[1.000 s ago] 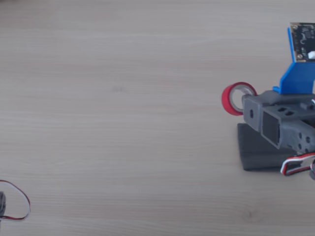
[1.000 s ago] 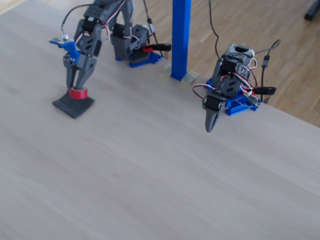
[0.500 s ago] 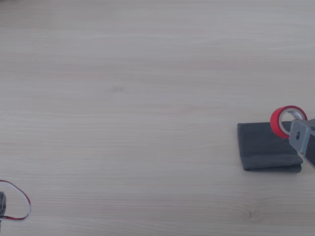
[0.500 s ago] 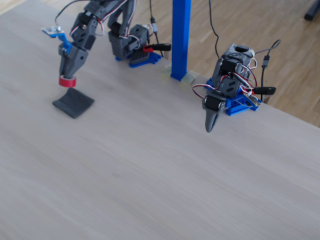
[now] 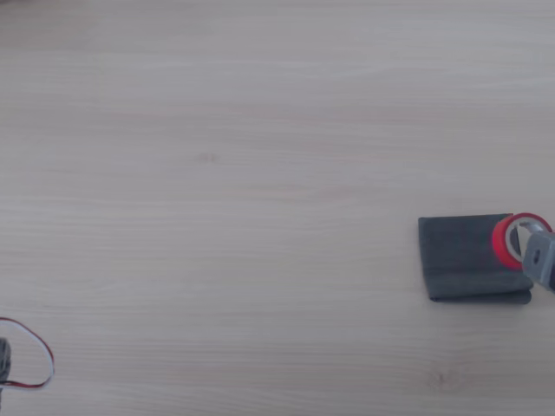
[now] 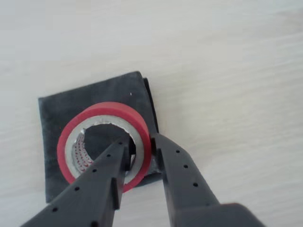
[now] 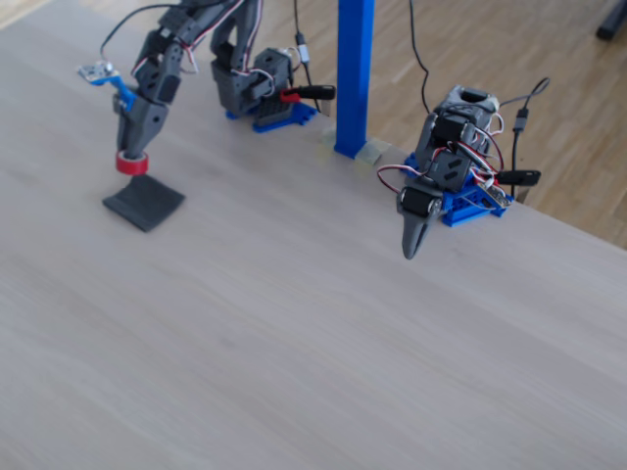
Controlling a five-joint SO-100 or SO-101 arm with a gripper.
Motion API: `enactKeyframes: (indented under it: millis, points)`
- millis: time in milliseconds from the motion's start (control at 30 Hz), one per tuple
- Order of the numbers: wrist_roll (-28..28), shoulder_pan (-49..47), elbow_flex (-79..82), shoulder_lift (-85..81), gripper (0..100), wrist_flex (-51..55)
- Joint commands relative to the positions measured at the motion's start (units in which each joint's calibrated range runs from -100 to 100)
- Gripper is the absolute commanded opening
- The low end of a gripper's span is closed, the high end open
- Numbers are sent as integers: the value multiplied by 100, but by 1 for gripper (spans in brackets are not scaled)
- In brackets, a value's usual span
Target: Grab the red tape and move it to the grey mat
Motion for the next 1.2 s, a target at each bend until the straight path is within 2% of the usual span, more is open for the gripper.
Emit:
enactKeyframes:
  millis: [0, 367, 600, 967, 1167]
  points:
    - [26, 32, -216, 202, 2, -232]
    - [26, -50, -253, 1116, 2, -1054]
    - [0, -446, -786, 1697, 2, -1080]
    - [-10, -473, -1084, 2187, 2, -1063]
    - [-5, -591, -1057, 2037, 18, -1029]
